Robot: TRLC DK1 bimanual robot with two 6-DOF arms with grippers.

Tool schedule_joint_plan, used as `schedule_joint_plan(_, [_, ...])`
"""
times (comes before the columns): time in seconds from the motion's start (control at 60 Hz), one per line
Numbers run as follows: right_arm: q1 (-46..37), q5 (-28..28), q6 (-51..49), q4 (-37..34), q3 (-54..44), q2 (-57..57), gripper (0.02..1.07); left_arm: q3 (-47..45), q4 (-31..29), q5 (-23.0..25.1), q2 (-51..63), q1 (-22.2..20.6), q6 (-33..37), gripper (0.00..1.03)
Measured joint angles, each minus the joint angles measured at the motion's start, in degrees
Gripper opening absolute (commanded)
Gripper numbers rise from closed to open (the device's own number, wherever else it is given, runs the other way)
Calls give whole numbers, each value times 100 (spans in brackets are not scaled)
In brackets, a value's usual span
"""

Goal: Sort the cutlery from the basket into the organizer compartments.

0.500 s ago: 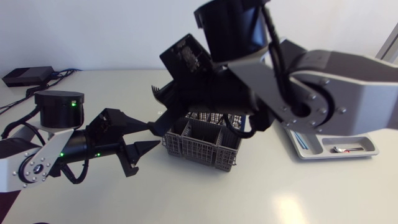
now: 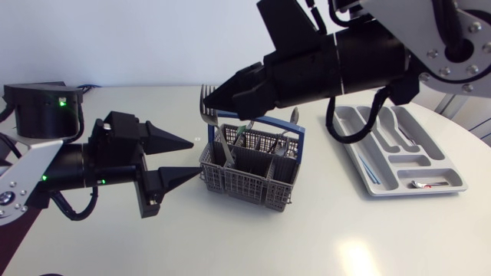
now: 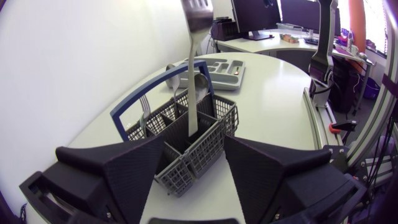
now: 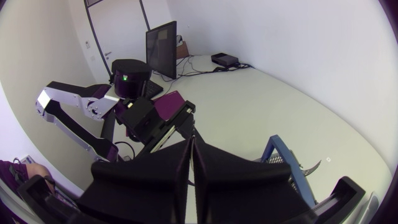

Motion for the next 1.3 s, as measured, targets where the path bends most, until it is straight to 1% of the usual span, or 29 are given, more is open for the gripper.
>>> schedule_joint_plan(0.15, [-262,-608,212,-85,33,-4,8,354,-74,426,216,-48,-42,68])
schedule_joint_plan(0.283, [-472,-1005,426,-103,96,-42,8,487,-101,588,507,-136,-48,67])
schedule_joint_plan(0.417, [-645,-1344,619,-101,144,-131,8,518,-114,603,780,-319,-48,67])
schedule_joint_plan(0.5, [-715,-1510,741,-85,157,-151,8,531,-114,603,909,-409,-48,60])
schedule_joint_plan(0.567, [-782,-1670,831,-74,157,-153,8,603,-107,605,1008,-470,-48,59])
schedule_joint_plan(0.6, [-804,-1709,861,-72,157,-153,8,634,-101,605,1045,-487,-48,55])
schedule_joint_plan(0.667, [-820,-1714,894,-72,157,-153,8,710,0,610,1137,-553,-61,54])
schedule_joint_plan(0.683, [-820,-1714,894,-72,157,-153,8,730,31,612,1161,-575,-79,49])
schedule_joint_plan(0.7, [-817,-1716,894,-72,157,-153,8,734,52,614,1176,-584,-98,47])
schedule_joint_plan(0.717, [-820,-1725,896,-72,157,-153,8,739,74,623,1182,-592,-107,47])
schedule_joint_plan(0.75, [-822,-1740,909,-72,157,-153,8,741,107,625,1191,-612,-125,44])
schedule_joint_plan(0.767, [-839,-1784,918,-72,157,-153,8,741,122,632,1196,-619,-151,40])
schedule_joint_plan(0.817, [-861,-1860,968,-50,157,-153,8,741,144,651,1198,-621,-157,36])
schedule_joint_plan(0.867, [-892,-1884,1023,15,157,-153,8,741,146,686,1198,-621,-160,29])
schedule_joint_plan(0.967, [-966,-2011,1062,94,157,-153,8,743,146,761,1220,-621,-179,21])
schedule_joint_plan(1.017, [-990,-2103,1086,98,157,-153,8,743,146,798,1224,-621,-181,18])
schedule_joint_plan(1.05, [-1008,-2166,1132,131,155,-153,8,743,149,859,1224,-621,-197,13])
schedule_joint_plan(1.1, [-1040,-2243,1187,184,155,-153,8,745,149,944,1224,-621,-201,9])
schedule_joint_plan(1.133, [-1047,-2286,1207,199,155,-153,8,756,149,999,1224,-621,-201,5])
schedule_joint_plan(1.3, [-1108,-2481,1296,221,155,-153,8,774,149,1174,1224,-621,-262,3])
